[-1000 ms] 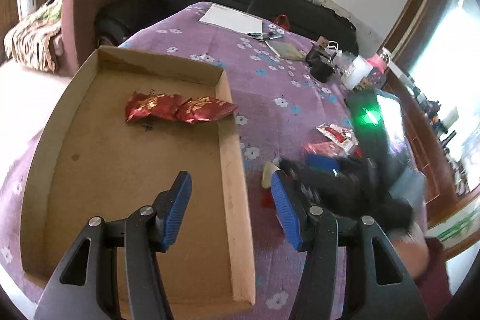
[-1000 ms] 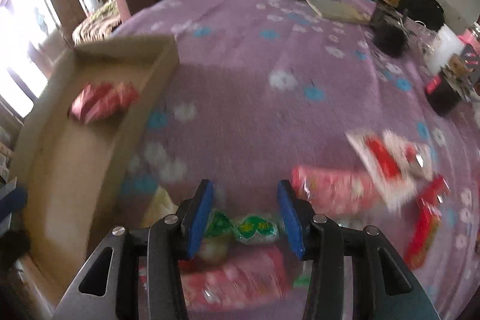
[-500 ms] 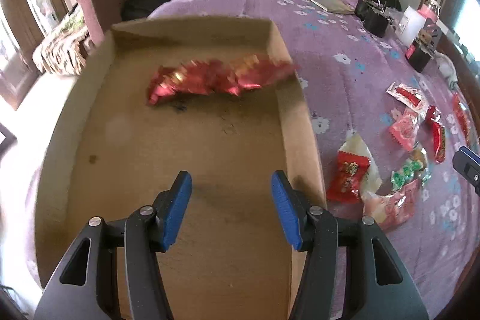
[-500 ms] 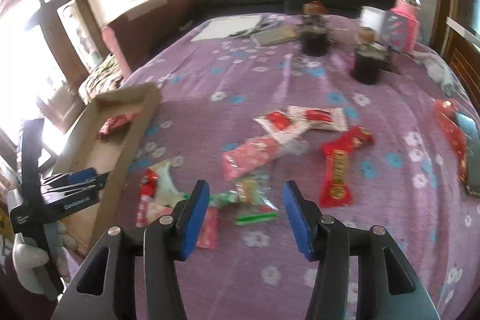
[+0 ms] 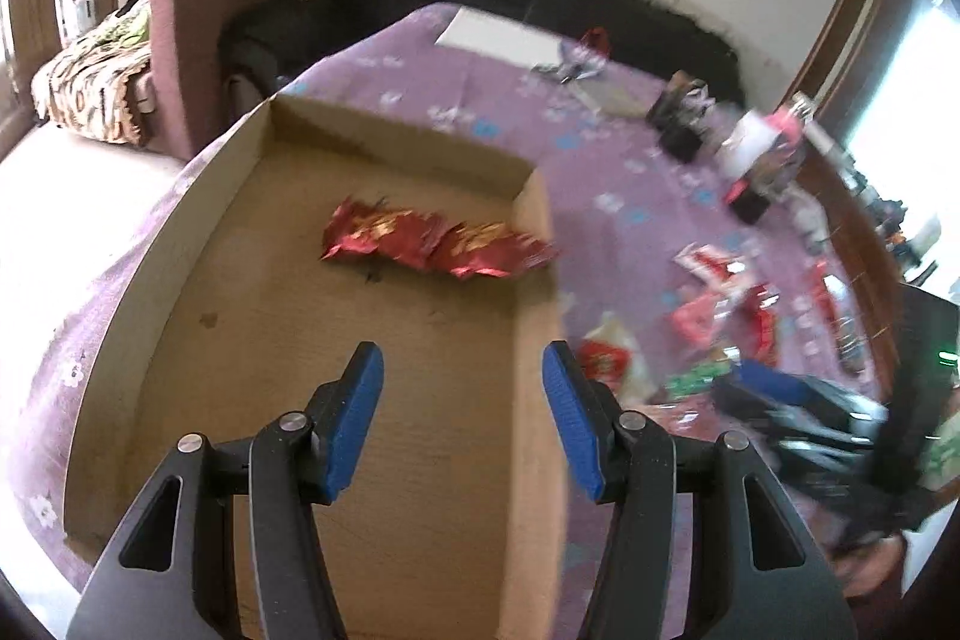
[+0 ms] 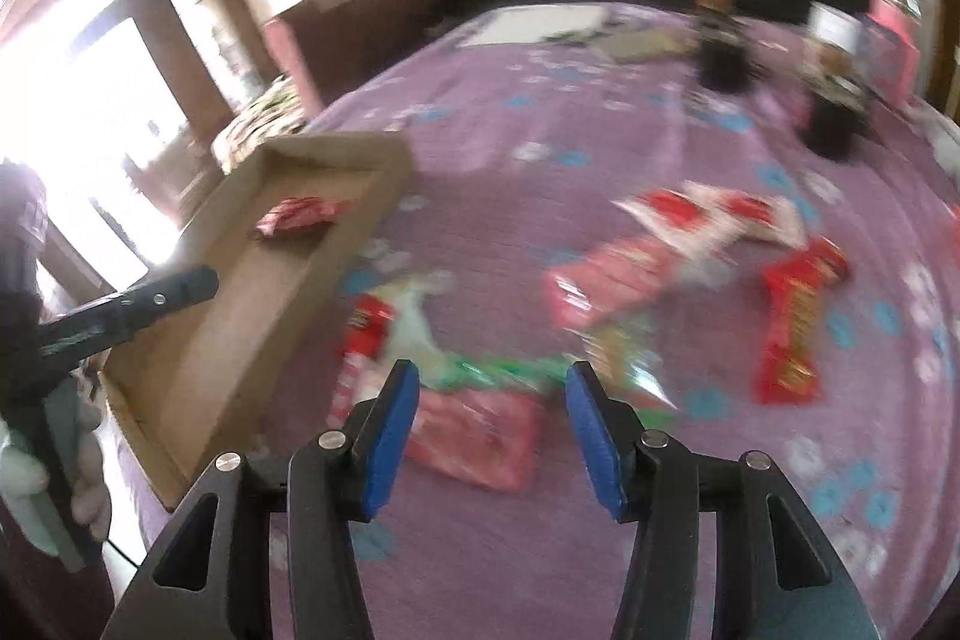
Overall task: Organize snacks
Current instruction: 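Return the left tool from the tray to the snack pile, then grasp the red square candy with the left tool while the right tool grasps the pink candy bag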
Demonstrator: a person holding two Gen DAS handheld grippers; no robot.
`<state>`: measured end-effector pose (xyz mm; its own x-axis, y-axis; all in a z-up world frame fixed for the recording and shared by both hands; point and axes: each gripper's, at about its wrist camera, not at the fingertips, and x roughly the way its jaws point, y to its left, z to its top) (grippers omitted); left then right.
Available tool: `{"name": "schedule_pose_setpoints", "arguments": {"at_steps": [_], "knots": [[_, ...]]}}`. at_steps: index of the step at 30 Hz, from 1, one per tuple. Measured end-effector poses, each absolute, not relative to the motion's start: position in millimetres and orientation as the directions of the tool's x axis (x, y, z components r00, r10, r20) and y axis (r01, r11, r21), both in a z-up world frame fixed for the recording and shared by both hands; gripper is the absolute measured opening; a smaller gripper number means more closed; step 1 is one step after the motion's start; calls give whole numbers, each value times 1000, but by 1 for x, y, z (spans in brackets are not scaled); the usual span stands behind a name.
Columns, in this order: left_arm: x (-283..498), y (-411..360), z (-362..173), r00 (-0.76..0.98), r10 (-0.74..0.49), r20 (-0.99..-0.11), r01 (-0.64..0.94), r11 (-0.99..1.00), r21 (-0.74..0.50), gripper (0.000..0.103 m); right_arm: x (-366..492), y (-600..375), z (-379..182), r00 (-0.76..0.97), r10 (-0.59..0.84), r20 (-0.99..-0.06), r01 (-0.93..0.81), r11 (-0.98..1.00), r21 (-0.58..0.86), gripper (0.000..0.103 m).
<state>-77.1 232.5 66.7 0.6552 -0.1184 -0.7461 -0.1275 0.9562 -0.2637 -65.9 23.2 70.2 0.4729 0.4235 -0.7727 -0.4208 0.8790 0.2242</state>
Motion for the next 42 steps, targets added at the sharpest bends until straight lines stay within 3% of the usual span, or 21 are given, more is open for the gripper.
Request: {"name": "schedule_pose_setpoints", "arguments": {"at_steps": [7,11,17,22,26,31,35,39,42], "knots": [[-90,223,79,672,-195,-714,-77,941,-329,54,-38,87,47,375,455,-808,-500,833,237,52],[-91,218,80,665,-208,-717,-59,942,-329,54,-39,95,38,390,406,-826,-502,846,178,37],[-91,207,80,656,-261,-709,-11,935,-354,54,-59,32,42,412,298,-861,-341,927,158,39],[-86,179,78,629,-310,-713,52,932,-359,54,-77,-45,63,477,351,-806,-218,935,278,38],[-83,159,72,598,-355,-718,96,921,-376,54,-91,-86,75,557,233,-797,-135,973,190,41],[-81,143,63,559,-393,-730,112,908,-404,54,-116,-78,73,490,401,-774,-349,904,247,40],[-80,135,60,535,-404,-742,115,905,-410,54,-126,-34,59,442,407,-800,-519,843,142,41],[-80,130,61,524,-394,-755,120,912,-392,54,-126,-12,43,415,392,-821,-563,820,107,41],[-75,126,58,506,-391,-769,124,915,-383,54,-129,-12,38,413,394,-821,-559,822,113,29]]}}
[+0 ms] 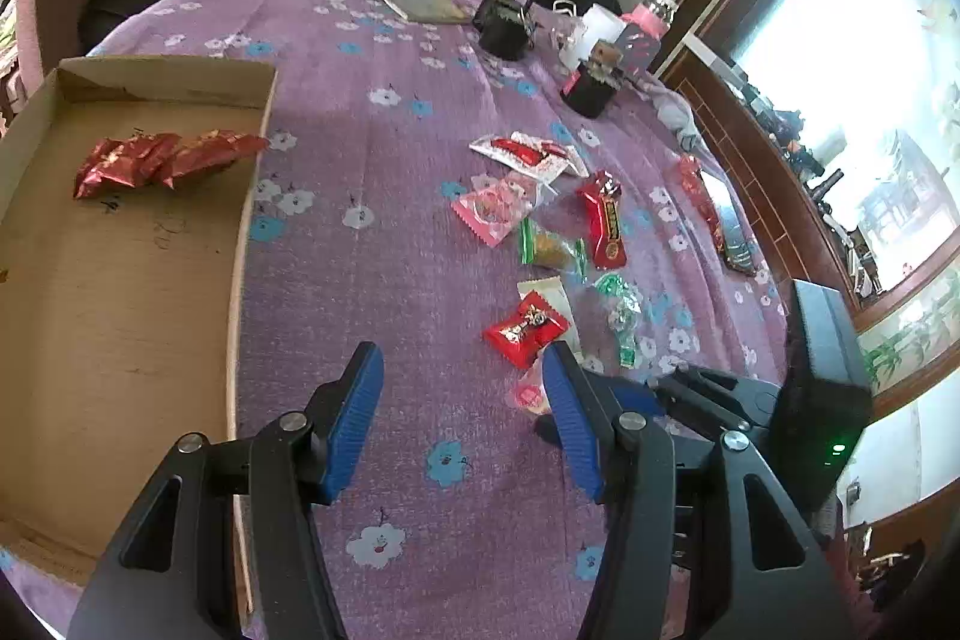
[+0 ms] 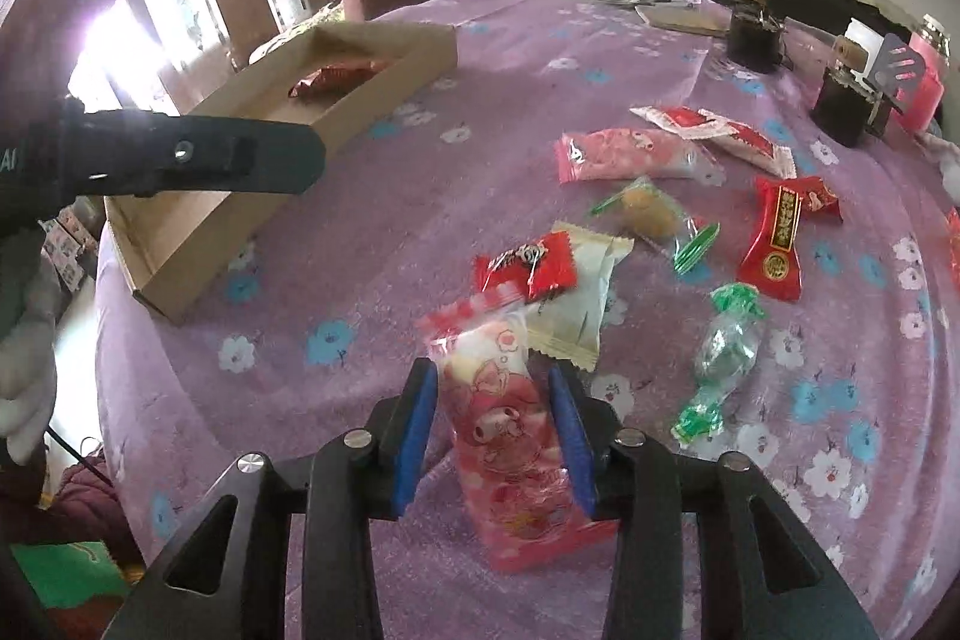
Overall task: Organize snacks
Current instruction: 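Grasp the red square candy with the left tool while the right tool grasps the pink candy bag, then drop the red candy into the tray with the left tool while the right tool drops the pink bag there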
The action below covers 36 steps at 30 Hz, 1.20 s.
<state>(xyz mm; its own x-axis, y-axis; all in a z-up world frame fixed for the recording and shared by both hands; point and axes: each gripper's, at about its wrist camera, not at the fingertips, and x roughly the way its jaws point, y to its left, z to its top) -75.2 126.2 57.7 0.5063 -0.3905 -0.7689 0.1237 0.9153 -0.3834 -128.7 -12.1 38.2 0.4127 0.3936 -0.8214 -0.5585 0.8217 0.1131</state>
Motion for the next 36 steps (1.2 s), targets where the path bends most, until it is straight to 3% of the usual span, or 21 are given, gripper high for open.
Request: {"name": "schedule_pose_setpoints", "arguments": {"at_steps": [8,13,18,20,26,36], "knots": [[-53,80,40,469,-346,-812,231,936,-265,54,-135,-68,41,444,358,-821,-404,898,173,26],[-37,51,18,468,-298,-832,322,934,-154,54,-144,-110,39,447,409,-796,-324,903,282,26],[-34,48,14,467,-341,-816,355,917,-181,52,-148,-117,39,451,417,-789,-314,902,297,26],[-36,48,15,452,-379,-807,372,903,-216,19,-149,-116,39,455,413,-789,-314,903,292,27],[-48,57,28,494,-374,-785,345,913,-218,19,-153,-116,40,472,408,-782,-295,908,296,25],[-77,135,76,592,-433,-680,244,900,-361,20,-163,-103,75,503,440,-744,-316,895,316,25]]}}
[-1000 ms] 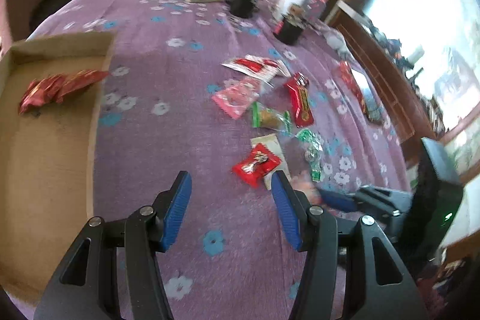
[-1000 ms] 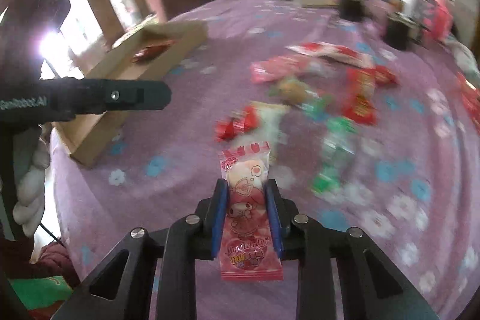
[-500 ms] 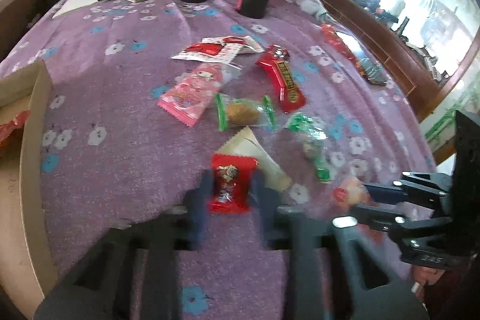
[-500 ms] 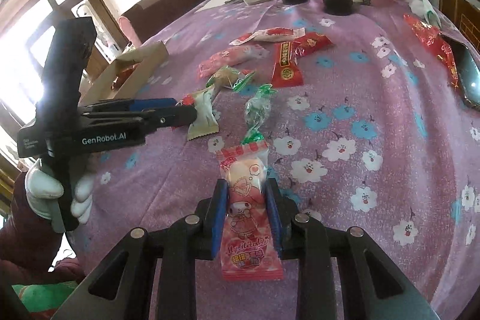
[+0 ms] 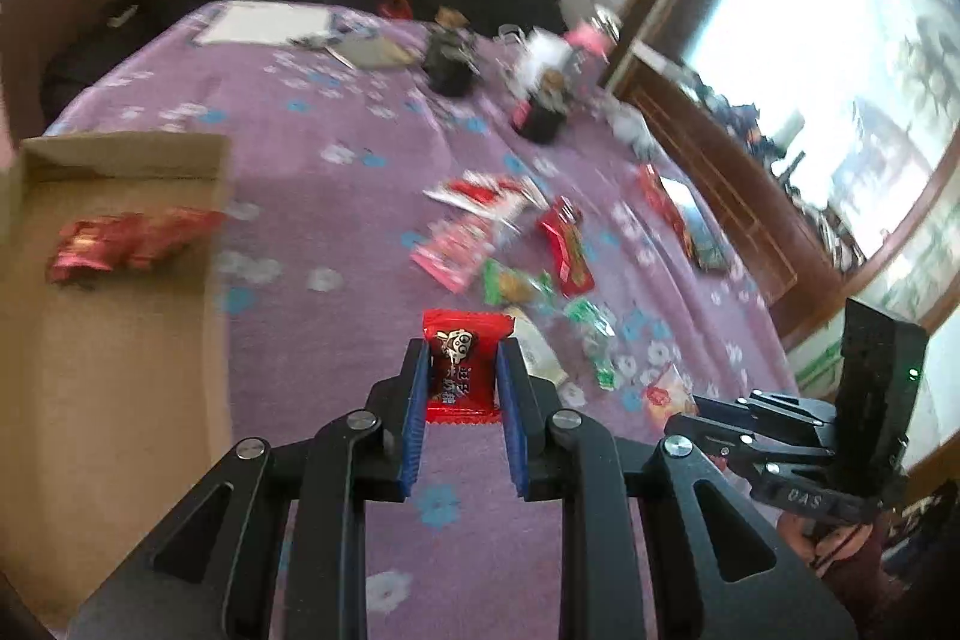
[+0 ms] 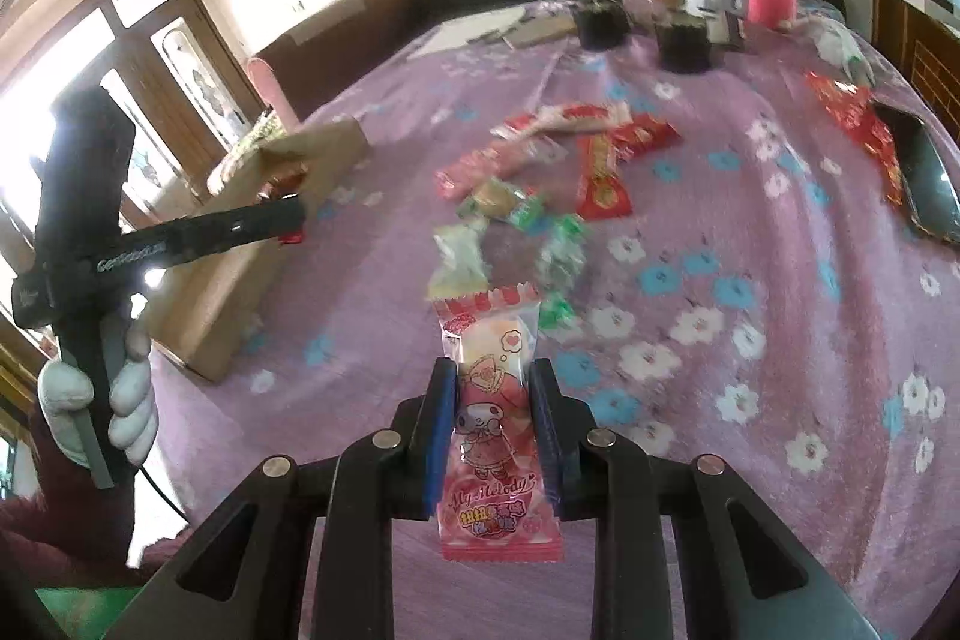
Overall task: Organize snacks
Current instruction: 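Drop the red candy into the tray with the left tool while the right tool drops the pink bag there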
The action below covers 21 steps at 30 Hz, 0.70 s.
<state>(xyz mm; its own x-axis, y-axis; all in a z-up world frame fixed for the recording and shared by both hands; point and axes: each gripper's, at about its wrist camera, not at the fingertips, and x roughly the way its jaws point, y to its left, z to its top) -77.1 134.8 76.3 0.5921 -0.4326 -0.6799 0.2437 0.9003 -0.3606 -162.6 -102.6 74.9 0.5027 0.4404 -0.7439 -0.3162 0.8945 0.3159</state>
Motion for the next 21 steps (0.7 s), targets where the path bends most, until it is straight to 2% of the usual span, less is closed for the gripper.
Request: {"name": "schedule_pose_setpoints", "arguments": {"at_steps": [4,11,21], "knots": [[-81,184,90,642,-363,-676,165,926,-340,20,-148,-77,87,473,506,-721,-347,860,375,25],[-56,268,87,665,-186,-723,-14,965,-261,20,-114,-5,105,416,579,-701,-435,804,406,25],[-6,322,47,602,-158,-782,-130,948,-291,20,-34,108,114,358,605,-711,-479,773,416,25]]}}
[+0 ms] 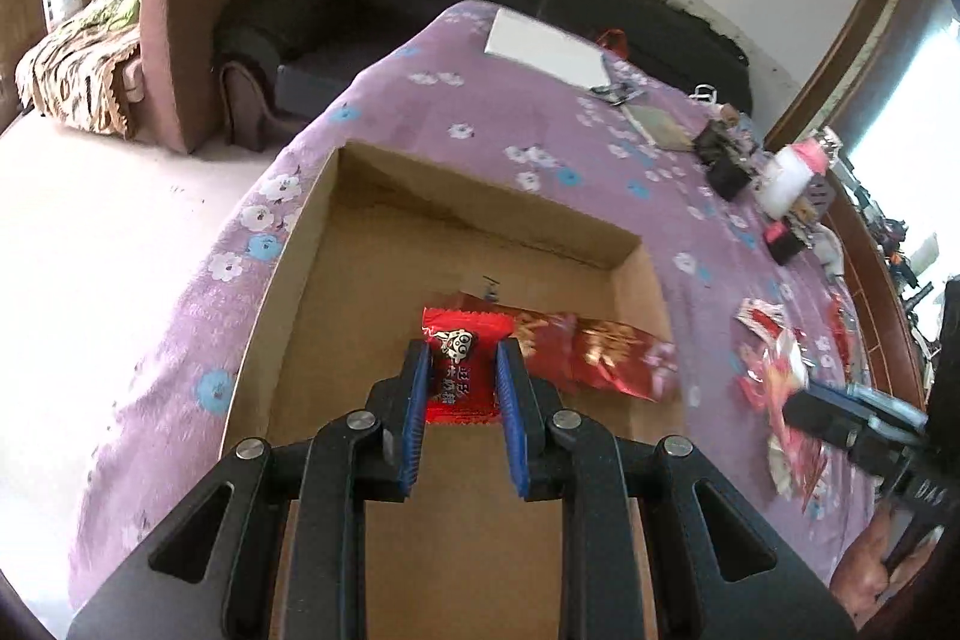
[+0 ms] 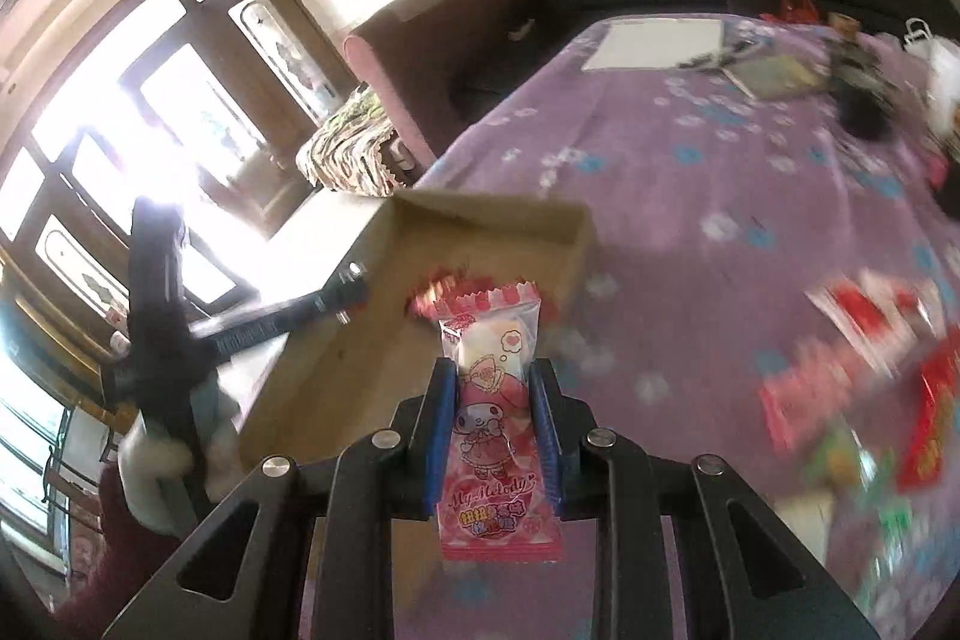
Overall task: Organize snacks
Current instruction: 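Drop the red candy into the tray with the left tool while the right tool drops the pink bag there, then grasp the white sachet with the left tool while the right tool grasps the green-wrapped candy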
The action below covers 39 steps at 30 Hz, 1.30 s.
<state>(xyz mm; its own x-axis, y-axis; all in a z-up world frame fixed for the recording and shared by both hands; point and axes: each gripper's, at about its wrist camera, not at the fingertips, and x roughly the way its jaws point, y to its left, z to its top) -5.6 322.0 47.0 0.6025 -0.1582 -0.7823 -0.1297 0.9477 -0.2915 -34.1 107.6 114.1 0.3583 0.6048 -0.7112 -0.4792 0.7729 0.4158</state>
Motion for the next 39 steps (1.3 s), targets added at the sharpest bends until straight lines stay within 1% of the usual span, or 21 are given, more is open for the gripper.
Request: {"name": "schedule_pose_setpoints", "arguments": {"at_steps": [3,9,11,14,18,20,23,27,28,29,30,31,32,35,39], "knots": [[4,326,37,584,-155,-797,-142,947,-288,20,-9,137,111,353,588,-728,-483,781,396,25],[17,338,27,572,-139,-808,-186,938,-293,20,30,186,87,368,479,-797,-494,827,269,25],[19,339,25,568,-138,-811,-191,937,-293,20,37,192,79,360,470,-806,-489,831,266,25],[17,341,27,573,-129,-809,-195,938,-288,23,46,200,69,350,475,-807,-490,827,274,28],[13,351,31,571,-155,-806,-219,918,-332,23,47,201,65,362,476,-801,-482,831,277,28],[8,354,36,580,-160,-799,-224,911,-345,23,45,196,69,375,485,-790,-476,832,285,33],[-4,352,52,603,-128,-787,-230,917,-325,23,40,180,81,397,502,-769,-457,834,309,35],[-24,341,76,637,-151,-756,-206,911,-356,23,23,146,96,427,513,-744,-434,839,329,36],[-29,337,81,644,-157,-749,-199,911,-362,25,17,133,99,438,514,-738,-428,841,332,36],[-34,332,85,648,-163,-744,-193,910,-367,36,12,123,102,445,516,-732,-422,842,337,37],[-39,325,89,654,-174,-736,-185,907,-379,44,6,111,104,452,519,-726,-413,842,345,37],[-44,321,93,659,-184,-729,-181,903,-391,57,-1,95,105,461,520,-719,-400,845,354,37],[-49,315,96,666,-192,-720,-175,899,-402,59,-7,83,106,469,519,-715,-389,848,360,38],[-61,292,103,670,-239,-703,-124,897,-423,59,-26,37,108,502,506,-702,-353,860,368,38],[-72,256,107,659,-292,-693,-66,895,-440,59,-50,-39,108,579,425,-695,-260,905,337,41]]}}
